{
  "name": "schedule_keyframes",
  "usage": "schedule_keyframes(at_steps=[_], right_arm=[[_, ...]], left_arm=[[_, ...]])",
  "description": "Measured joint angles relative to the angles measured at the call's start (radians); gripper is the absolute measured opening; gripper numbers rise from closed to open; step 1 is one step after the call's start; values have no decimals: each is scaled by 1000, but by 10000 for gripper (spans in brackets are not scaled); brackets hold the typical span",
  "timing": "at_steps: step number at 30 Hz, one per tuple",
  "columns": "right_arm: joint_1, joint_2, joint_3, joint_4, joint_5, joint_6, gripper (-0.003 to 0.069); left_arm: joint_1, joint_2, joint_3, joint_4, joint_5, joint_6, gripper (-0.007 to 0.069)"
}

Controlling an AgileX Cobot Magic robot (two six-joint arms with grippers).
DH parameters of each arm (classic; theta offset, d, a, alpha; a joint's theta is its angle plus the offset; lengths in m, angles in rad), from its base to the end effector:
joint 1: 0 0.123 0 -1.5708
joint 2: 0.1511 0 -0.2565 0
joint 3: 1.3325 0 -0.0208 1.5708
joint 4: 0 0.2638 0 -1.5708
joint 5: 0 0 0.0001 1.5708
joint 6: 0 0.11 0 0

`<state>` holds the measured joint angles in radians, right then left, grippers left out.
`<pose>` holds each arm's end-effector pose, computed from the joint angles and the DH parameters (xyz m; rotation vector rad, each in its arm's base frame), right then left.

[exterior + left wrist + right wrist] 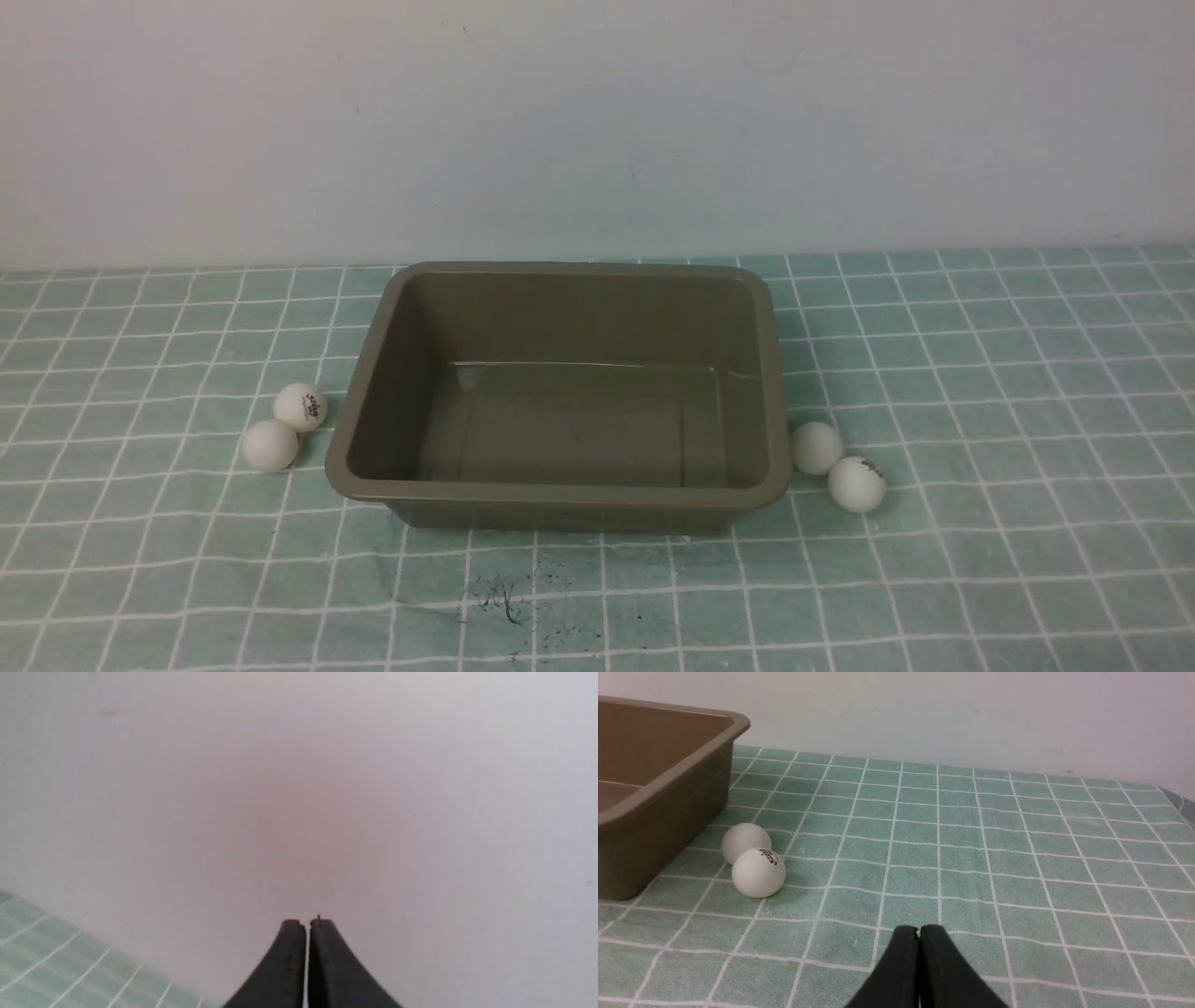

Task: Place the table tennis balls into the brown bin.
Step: 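Reach for and grasp a ping pong ball on the table beside the basket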

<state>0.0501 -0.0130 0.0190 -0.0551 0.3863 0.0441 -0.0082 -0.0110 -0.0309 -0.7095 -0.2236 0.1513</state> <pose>0.1120 0.0033 0.1674 -0.0392 1.8749 0.0102 0.1091 0.0149 0.2455 -0.4605 1.1981 -0.3844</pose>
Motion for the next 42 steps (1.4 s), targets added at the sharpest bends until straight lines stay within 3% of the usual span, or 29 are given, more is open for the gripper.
schedule_keyframes(at_steps=[2,4,8,9,10,12,17,20,26,29,33,37,42], right_arm=[[0,0,0,0,0,0,-15],[0,0,4,35,-29,21,-15],[7,0,9,208,-161,113,-15],[9,0,9,352,-249,191,-15],[9,0,9,366,-256,198,-15],[9,0,9,518,-321,255,-15],[9,0,9,587,-402,247,-15],[9,0,8,589,-414,241,-15],[9,110,-208,530,33,167,-15],[9,317,-403,503,295,62,-15],[9,532,-597,499,519,-71,-15],[9,693,-720,510,656,-168,-15],[9,749,-754,534,683,-206,-15]], left_arm=[[0,2,-54,2,28,6,-5],[0,56,-203,18,165,23,-5],[0,264,-428,34,456,36,-5],[0,407,-558,40,625,47,-5],[0,407,-558,40,625,47,-5],[0,596,-727,66,835,73,-5],[0,941,-911,226,1075,93,-5],[1,1042,-919,292,1082,78,-5],[21,1259,-920,336,1074,-14,-5],[21,1353,-920,368,1024,-14,-5],[21,1427,-923,426,922,-12,7],[21,1527,-964,483,875,-22,104],[21,1700,-1073,504,872,-49,328]])
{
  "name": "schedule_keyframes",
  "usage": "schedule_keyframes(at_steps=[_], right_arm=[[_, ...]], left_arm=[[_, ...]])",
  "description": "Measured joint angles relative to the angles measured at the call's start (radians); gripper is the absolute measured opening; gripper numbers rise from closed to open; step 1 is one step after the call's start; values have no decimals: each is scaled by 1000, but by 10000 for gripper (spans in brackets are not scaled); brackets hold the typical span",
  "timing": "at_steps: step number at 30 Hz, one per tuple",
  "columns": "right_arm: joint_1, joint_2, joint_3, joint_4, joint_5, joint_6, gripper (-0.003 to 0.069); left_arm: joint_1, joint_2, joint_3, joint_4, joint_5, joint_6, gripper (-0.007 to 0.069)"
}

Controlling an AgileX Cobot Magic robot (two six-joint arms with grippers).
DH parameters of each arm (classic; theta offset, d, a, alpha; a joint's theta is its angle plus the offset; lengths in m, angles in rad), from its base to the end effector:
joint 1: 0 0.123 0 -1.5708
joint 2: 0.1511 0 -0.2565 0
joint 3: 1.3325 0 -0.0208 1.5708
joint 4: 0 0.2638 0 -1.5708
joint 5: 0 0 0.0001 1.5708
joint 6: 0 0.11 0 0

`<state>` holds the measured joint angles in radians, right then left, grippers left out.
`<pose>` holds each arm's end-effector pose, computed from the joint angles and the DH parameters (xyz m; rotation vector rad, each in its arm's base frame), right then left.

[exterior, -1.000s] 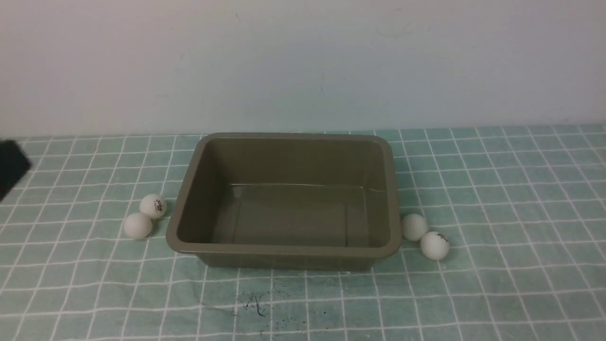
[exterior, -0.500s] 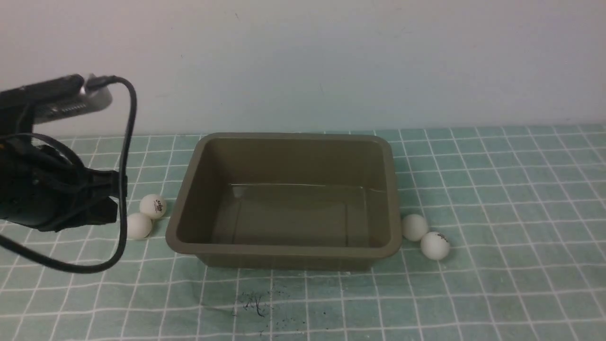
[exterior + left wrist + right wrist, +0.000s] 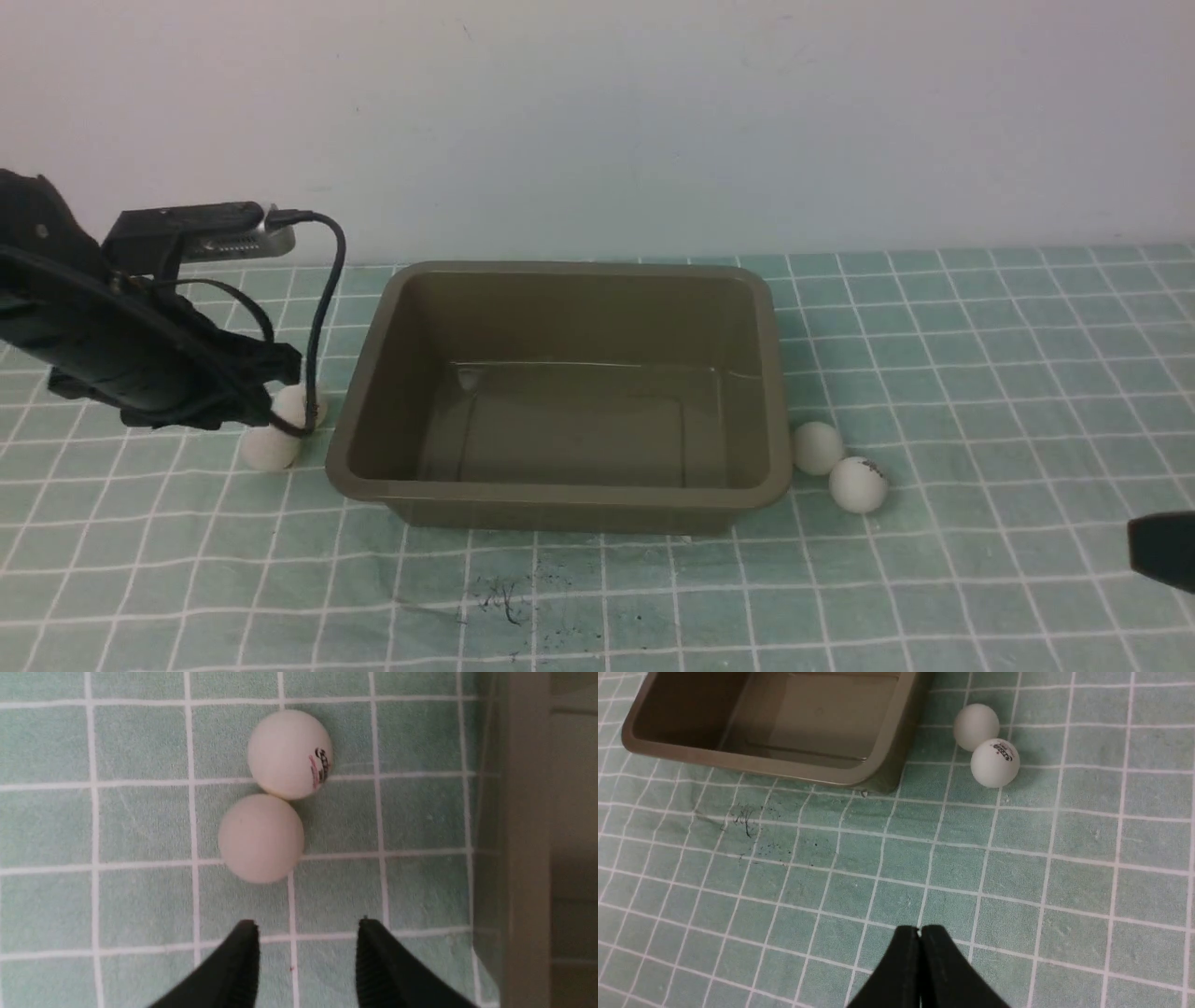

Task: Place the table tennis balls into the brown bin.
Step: 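Reach for and grasp a ping pong ball on the table beside the basket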

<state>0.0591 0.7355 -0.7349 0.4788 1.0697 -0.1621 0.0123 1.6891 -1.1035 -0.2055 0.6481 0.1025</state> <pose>0.1560 0.0538 0.2845 -0.1442 2.4762 0.5787 0.3559 -0.0092 0.1634 -0.0638 2.7043 -0.1821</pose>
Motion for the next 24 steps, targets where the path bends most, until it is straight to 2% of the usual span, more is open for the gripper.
schedule_keyframes(at_steps=[3,6,10,19,20,23,24], right_arm=[[0,1,-2,-2,7,-4,-15],[0,1,-4,-7,11,-4,-15],[0,1,-5,-11,14,-5,-15],[0,4,-5,-13,-37,-7,-15],[0,8,-7,-16,-50,-7,-15],[0,54,-29,-47,-66,-7,-11],[0,69,-37,-51,-65,-7,-10]], left_arm=[[0,100,-74,11,-2,-1,468],[0,172,-124,50,-4,-3,545],[0,233,-157,106,-13,-22,574],[0,308,-172,122,-24,-30,556],[0,314,-172,122,-22,-30,535],[0,319,-176,122,6,-31,379],[0,319,-177,122,18,-32,351]])
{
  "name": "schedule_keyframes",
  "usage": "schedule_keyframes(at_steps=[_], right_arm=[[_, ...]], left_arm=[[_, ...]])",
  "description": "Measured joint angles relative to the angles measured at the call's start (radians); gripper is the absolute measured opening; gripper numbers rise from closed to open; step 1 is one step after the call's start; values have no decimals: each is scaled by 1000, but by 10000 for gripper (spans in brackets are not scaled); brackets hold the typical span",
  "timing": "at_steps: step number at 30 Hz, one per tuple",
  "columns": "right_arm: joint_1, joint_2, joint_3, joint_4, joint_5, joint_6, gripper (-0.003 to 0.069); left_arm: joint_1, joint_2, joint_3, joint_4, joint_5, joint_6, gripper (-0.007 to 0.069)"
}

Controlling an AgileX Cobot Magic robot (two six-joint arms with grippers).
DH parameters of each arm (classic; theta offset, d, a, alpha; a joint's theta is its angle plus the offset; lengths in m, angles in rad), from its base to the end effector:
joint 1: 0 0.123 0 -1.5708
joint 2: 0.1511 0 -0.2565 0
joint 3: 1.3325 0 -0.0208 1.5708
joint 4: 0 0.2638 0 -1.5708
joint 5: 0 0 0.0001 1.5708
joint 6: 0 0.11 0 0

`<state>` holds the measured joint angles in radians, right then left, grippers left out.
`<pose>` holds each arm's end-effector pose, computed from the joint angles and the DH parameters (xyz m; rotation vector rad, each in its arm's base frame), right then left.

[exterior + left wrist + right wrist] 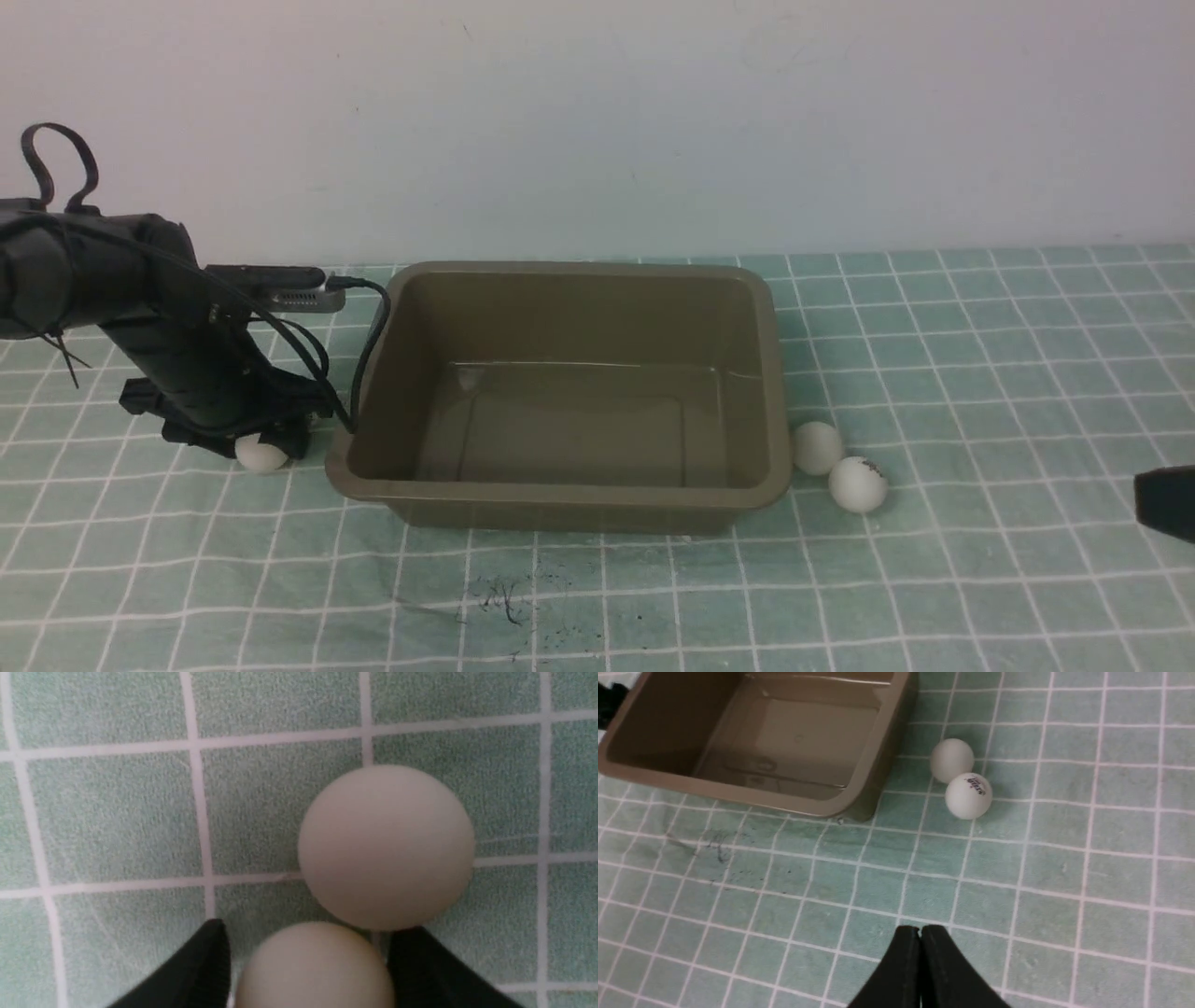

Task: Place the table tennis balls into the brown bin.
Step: 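Reach for and grasp a ping pong ball on the table beside the basket, then drop the ball into the bin, then reach for and grasp a ping pong ball on the table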

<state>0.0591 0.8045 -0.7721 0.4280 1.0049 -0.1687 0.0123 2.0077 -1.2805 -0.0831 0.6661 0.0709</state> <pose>0.1751 0.0490 0.2865 -0.1385 2.4589 0.4989 0.3952 -0.0008 0.0896 0.0001 2.8740 -0.0703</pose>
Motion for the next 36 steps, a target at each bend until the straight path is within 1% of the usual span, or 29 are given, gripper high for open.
schedule_keyframes(at_steps=[1,4,5,8,10,13,14,15,18,20,22,23,24,25,27,30,31,32,33,35,36], right_arm=[[0,34,-19,-7,5,0,-10],[0,129,-68,-14,16,0,-3],[0,143,-76,-14,17,0,0],[32,266,-137,-32,8,-8,36],[61,321,-154,-48,-29,-16,64],[112,432,-168,-104,-112,-22,130],[122,458,-169,-112,-125,-22,142],[147,531,-179,-139,-175,-22,202],[179,653,-205,-180,-222,-23,302],[196,742,-236,-208,-245,-24,379],[209,815,-266,-218,-260,-25,441],[219,875,-289,-221,-267,-25,486],[220,882,-292,-222,-266,-26,486],[225,924,-305,-222,-270,-26,514],[232,981,-328,-228,-271,-26,542],[233,1055,-357,-241,-285,-26,552],[233,1074,-365,-242,-291,-26,543],[233,1090,-372,-242,-297,-26,518],[233,1092,-373,-242,-297,-26,511],[233,1105,-388,-245,-287,-26,390],[233,1105,-397,-252,-264,-26,346]], left_arm=[[0,-4,-7,1,34,0,343],[0,-26,-35,2,131,-1,349],[0,-29,-37,2,138,-1,349],[0,-129,-73,-18,255,7,349],[-1,-190,-81,-52,284,13,349],[-17,-297,-84,-158,297,51,349],[-21,-308,-85,-182,295,66,349],[-45,-341,-88,-241,291,117,349],[-99,-354,-89,-327,266,205,349],[-143,-340,-89,-353,249,250,349],[-179,-316,-89,-360,232,267,349],[-207,-286,-89,-362,218,268,349],[-207,-286,-89,-362,218,268,349],[-228,-254,-89,-365,208,255,357],[-242,-223,-89,-374,205,230,400],[-251,-192,-89,-394,205,212,505],[-251,-189,-89,-401,206,210,527],[-248,-190,-97,-401,215,207,538],[-247,-190,-101,-401,218,207,539],[-231,-198,-140,-400,247,207,510],[-220,-205,-160,-396,262,206,477]])
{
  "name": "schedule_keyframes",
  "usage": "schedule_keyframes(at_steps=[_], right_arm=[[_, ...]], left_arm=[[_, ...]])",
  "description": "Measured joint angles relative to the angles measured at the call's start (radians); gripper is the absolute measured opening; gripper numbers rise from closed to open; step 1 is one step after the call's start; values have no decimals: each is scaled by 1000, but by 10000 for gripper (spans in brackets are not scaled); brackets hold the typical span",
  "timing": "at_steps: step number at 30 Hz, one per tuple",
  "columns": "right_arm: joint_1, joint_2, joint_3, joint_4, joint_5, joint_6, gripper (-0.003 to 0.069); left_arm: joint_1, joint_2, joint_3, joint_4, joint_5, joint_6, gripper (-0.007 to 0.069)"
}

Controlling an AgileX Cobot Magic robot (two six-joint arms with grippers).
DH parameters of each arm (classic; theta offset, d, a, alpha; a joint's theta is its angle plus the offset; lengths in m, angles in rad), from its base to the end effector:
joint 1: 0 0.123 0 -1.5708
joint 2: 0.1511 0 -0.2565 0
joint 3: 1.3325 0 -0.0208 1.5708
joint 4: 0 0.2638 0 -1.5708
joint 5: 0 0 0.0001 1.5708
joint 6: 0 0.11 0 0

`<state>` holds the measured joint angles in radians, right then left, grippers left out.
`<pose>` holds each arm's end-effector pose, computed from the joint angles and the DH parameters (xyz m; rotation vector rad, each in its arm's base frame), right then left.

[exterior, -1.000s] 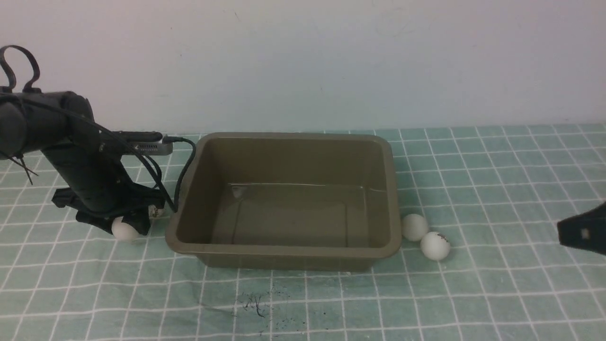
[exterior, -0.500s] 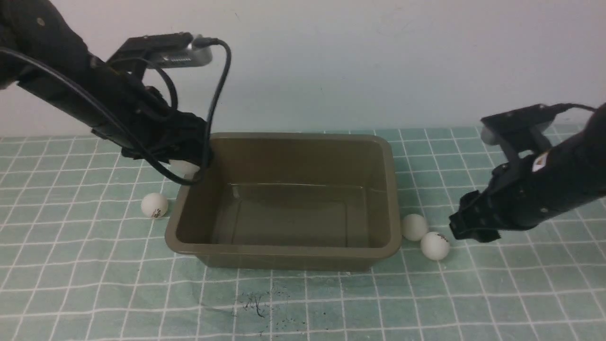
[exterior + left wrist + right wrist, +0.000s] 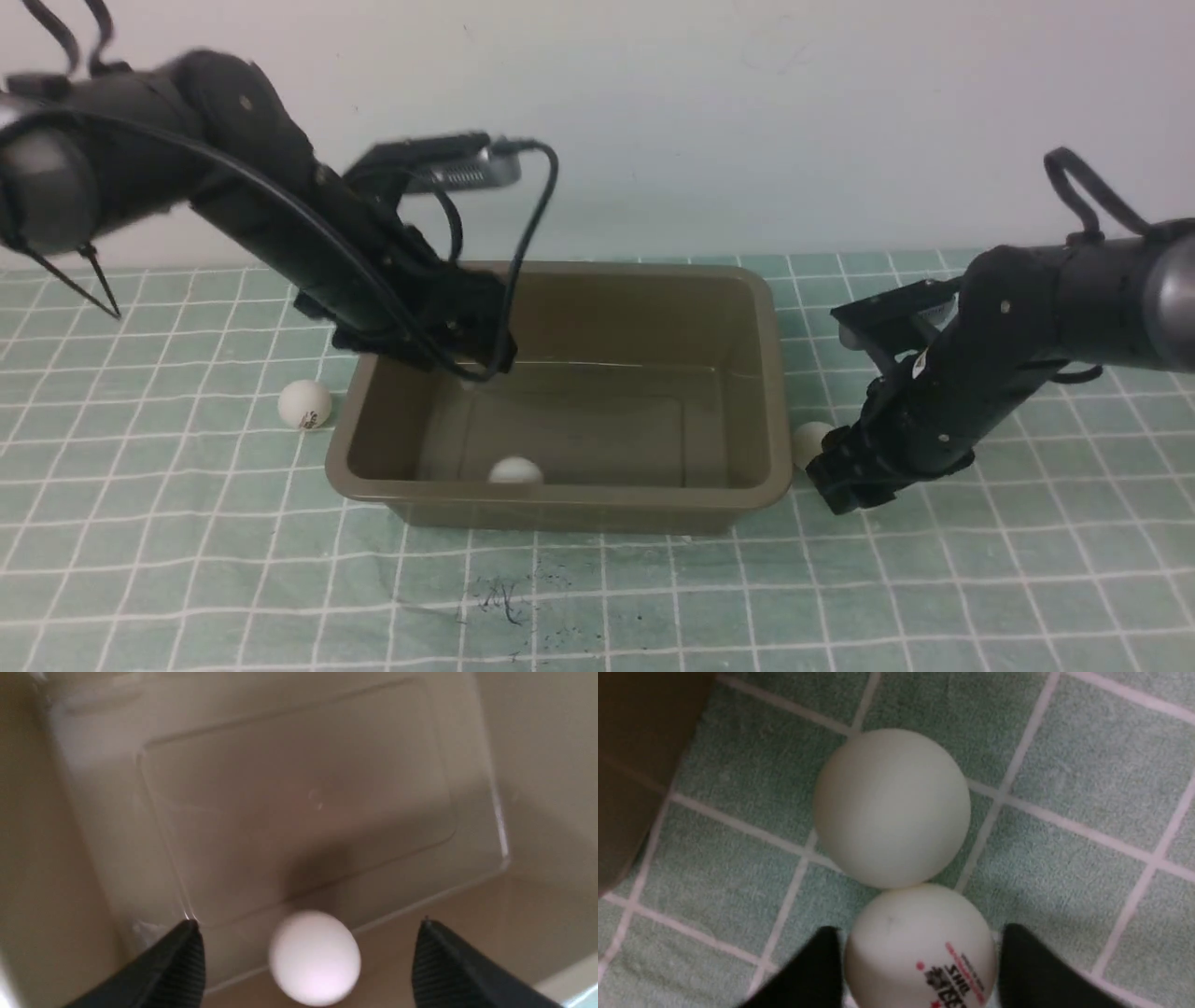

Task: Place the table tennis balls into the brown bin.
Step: 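Reach for and grasp a ping pong ball on the table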

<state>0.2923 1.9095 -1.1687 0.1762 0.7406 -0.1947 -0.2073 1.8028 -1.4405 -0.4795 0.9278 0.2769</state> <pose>0.3435 0.1170 0.0981 -0.5415 2.9152 0.2060 0.3807 -0.1216 0.2161 0.3574 2.6839 -0.5821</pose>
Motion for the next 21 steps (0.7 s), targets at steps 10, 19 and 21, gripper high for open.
schedule_keyframes(at_steps=[10,19,21], right_arm=[[-12,-232,-150,43,303,70,363],[132,-181,-276,194,118,4,363],[140,-126,-328,194,122,4,377]], left_arm=[[325,-91,-103,114,100,-10,-2],[343,93,-97,119,149,20,122],[326,131,-97,119,124,23,205]])
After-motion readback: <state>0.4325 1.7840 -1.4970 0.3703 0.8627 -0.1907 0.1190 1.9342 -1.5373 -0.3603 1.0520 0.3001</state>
